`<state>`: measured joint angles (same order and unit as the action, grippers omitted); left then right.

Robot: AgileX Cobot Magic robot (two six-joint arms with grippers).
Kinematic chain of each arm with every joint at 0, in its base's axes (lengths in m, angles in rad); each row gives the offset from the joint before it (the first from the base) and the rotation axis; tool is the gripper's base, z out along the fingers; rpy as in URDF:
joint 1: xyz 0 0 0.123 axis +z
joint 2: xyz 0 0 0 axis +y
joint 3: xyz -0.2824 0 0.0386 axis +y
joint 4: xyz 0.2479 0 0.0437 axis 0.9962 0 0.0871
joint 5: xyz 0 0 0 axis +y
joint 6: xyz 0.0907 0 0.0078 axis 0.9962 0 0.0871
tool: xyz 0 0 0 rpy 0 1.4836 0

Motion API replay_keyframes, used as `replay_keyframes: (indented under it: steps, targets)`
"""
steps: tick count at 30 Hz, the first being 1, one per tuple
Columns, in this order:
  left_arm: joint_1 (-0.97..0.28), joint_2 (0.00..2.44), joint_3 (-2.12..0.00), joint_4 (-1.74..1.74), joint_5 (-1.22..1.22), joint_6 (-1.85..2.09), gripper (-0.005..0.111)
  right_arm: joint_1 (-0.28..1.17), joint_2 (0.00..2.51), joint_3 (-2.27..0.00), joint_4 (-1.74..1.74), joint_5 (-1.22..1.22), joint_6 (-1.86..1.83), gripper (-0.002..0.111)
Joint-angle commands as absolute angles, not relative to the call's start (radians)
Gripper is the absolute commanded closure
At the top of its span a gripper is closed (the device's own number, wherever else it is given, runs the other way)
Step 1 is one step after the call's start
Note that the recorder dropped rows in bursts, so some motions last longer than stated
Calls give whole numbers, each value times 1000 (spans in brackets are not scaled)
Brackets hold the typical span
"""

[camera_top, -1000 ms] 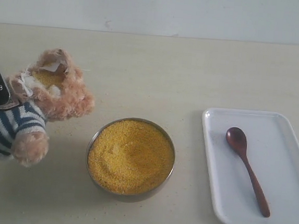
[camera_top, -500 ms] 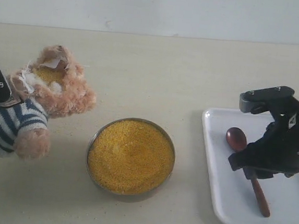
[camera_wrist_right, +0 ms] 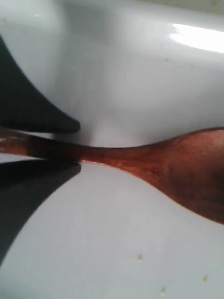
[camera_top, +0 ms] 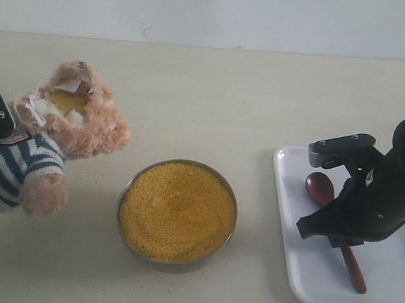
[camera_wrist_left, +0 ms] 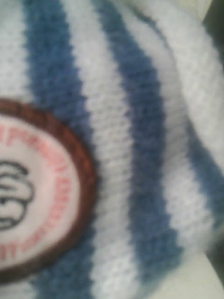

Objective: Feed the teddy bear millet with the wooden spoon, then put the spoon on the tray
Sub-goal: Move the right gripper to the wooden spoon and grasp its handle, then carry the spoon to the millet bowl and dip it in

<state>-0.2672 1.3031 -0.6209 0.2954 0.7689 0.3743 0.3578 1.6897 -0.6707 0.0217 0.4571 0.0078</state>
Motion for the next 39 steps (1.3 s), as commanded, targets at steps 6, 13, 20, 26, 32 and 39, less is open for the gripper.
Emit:
replay_keyframes:
  steps: [6,13,20,26,32,39]
  targets:
    - [-272,1300,-621,276,752,356,103,359,1603,-726,-14,580,-10,108]
    - [-272,1300,-621,270,750,356,103,511,1393,-806,-159,712,-69,109]
    - [-272,1300,-621,266,750,356,103,947,1378,-873,-735,976,222,109]
    - [-272,1300,-621,266,750,356,103,1219,1517,-876,-1067,1196,341,109]
    - [-272,1300,-621,266,750,356,103,1320,1703,-890,-1229,1221,363,109]
    - [-272,1300,-621,258,748,356,103,1337,1836,-951,-1270,1221,341,109]
